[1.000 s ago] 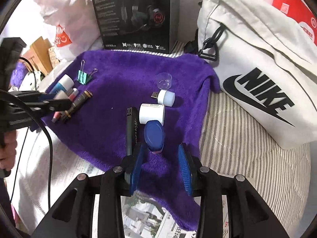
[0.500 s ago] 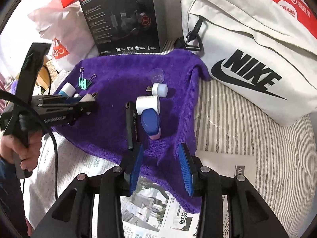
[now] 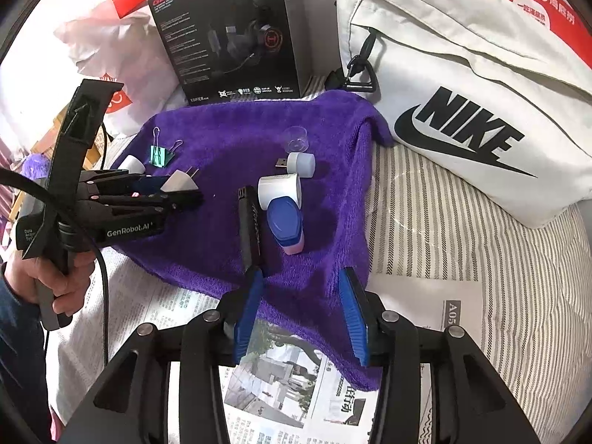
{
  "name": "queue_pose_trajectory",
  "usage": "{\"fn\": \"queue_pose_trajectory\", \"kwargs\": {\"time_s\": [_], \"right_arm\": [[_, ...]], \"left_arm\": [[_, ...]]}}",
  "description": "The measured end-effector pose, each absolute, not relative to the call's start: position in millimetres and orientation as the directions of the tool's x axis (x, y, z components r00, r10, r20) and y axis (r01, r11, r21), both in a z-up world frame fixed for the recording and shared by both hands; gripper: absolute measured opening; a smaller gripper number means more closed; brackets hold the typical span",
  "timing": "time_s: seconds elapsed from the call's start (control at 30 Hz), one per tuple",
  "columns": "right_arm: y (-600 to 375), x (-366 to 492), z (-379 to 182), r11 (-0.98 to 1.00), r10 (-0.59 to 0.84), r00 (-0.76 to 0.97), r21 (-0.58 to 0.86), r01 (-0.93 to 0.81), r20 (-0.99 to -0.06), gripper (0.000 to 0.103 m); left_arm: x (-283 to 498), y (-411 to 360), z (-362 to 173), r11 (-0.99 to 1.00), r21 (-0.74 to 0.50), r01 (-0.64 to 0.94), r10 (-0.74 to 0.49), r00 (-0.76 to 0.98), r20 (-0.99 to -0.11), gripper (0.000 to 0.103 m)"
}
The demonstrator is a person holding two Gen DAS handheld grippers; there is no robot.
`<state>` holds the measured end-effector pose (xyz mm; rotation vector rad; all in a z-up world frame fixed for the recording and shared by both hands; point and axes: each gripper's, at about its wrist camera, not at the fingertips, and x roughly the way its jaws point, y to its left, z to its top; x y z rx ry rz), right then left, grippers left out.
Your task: Organize rigid objects
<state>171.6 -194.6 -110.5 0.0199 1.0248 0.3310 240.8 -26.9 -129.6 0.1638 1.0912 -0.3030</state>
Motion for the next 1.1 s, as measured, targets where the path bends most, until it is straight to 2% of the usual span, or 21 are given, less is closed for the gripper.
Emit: {"fn": "queue_pose_trajectory", "kwargs": {"time_s": [0.27,0.37,0.43,0.5,0.57,0.73,0.8,1.0,1.1], "right_arm": [[-204.6,157.5,-103.4,0.954,0.276,0.489,0.175,-0.242,-0.828,0.043],[-203.9,150.5,-99.3,0.957,0.269,0.497,0.168,-0.238,-0.825,0.046],[-202.5,144.2,-95.5,0.959,0.262,0.509,0.162,-0.233,-0.820,0.052],[-200.9,139.4,-92.2,0.959,0.262,0.514,0.163,-0.231,-0.816,0.058],[-198.0,134.1,-88.1,0.959,0.265,0.520,0.164,-0.232,-0.812,0.062],[-192.4,119.4,-76.1,0.957,0.280,0.526,0.191,-0.218,-0.803,0.082],[-191.0,112.7,-70.8,0.956,0.288,0.528,0.205,-0.210,-0.799,0.084],[-193.9,98.4,-60.8,0.957,0.291,0.524,0.249,-0.151,-0.801,0.101],[-194.8,91.9,-58.0,0.963,0.270,0.510,0.239,-0.127,-0.817,0.103]], "left_arm": [[222.7,-21.3,-124.5,0.949,-0.032,0.312,-0.165,0.411,-0.897,0.045],[211.3,-19.1,-117.7,0.951,-0.038,0.306,-0.168,0.411,-0.896,0.059],[201.3,-17.0,-110.5,0.953,-0.038,0.302,-0.168,0.419,-0.892,0.062],[189.0,-14.0,-101.5,0.954,-0.036,0.297,-0.168,0.431,-0.887,0.072],[176.9,-10.9,-92.9,0.957,-0.033,0.289,-0.165,0.445,-0.880,0.075],[144.3,-1.7,-69.6,0.968,-0.037,0.249,-0.157,0.479,-0.863,0.084],[134.8,2.0,-62.5,0.973,-0.039,0.226,-0.148,0.486,-0.861,0.098],[107.5,17.2,-30.6,0.985,-0.085,0.153,-0.154,0.530,-0.834,0.103],[94.3,20.3,-19.3,0.988,-0.095,0.120,-0.146,0.548,-0.824,0.103]]}}
